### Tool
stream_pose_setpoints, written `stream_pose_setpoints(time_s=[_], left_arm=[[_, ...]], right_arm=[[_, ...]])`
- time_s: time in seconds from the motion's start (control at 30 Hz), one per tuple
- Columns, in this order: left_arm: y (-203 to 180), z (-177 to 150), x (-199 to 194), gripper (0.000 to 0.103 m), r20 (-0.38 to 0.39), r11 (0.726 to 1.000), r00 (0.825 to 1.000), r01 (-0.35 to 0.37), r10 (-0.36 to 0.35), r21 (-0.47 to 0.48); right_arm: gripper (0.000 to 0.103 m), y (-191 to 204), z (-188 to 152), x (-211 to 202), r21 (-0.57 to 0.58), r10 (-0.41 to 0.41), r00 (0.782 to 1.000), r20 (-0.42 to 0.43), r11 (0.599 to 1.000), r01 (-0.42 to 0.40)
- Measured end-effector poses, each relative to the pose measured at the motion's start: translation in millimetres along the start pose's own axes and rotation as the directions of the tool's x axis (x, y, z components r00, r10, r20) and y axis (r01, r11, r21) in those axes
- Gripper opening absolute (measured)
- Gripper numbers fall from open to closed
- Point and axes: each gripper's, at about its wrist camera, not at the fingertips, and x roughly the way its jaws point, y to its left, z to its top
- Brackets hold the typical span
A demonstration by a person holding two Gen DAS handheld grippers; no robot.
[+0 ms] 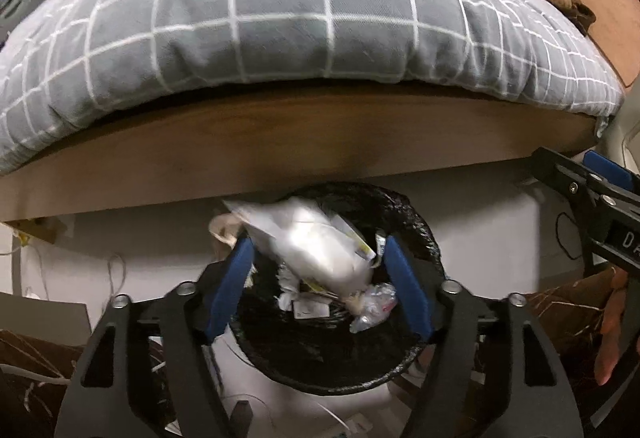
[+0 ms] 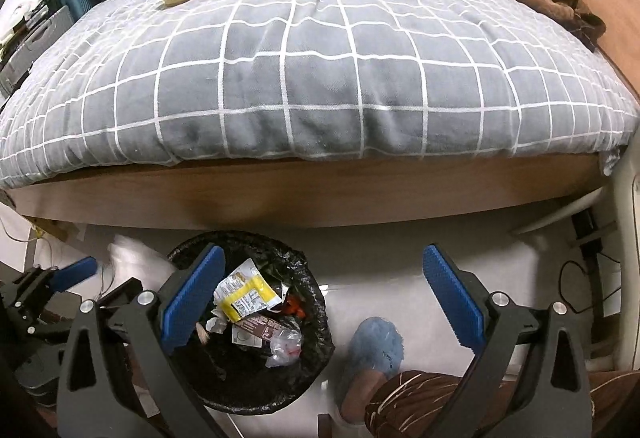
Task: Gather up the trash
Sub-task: 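Open the right tool over the bin while the left tool drops the white bag in, then move both tools back over the bed toward the pudding cup and black sachet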
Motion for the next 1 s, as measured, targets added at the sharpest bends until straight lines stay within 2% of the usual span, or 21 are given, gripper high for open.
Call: stream_pose_setpoints(time_s=[0.1,0.23,0.6,0.77,1.0], left_arm=[[4,3,-8,0.086,0.017,1.0,1.0,-0.004,0.004,-0.017],[12,13,-26,0.095,0.063,0.999,0.998,-0.004,0.006,-0.045],[25,48,-68,0.097,0.188,0.997,0.982,-0.01,0.024,-0.078],[30,68,-88,0.097,0.249,0.996,0.967,-0.026,0.046,-0.085],[37,88,-97,0.097,0.288,0.996,0.956,-0.039,0.062,-0.085]], right_arm=[[0.095,3,3,-4,-0.007,0.007,1.0,0.014,1.0,-0.007],[0.095,9,12,-15,-0.025,0.011,0.999,0.05,1.0,-0.01],[0.095,4,45,-46,-0.004,0.036,0.987,0.158,0.999,-0.036],[0.095,0,62,-59,0.008,0.03,0.978,0.206,0.999,-0.032],[0.095,2,82,-69,0.012,0.042,0.967,0.25,0.999,-0.046]])
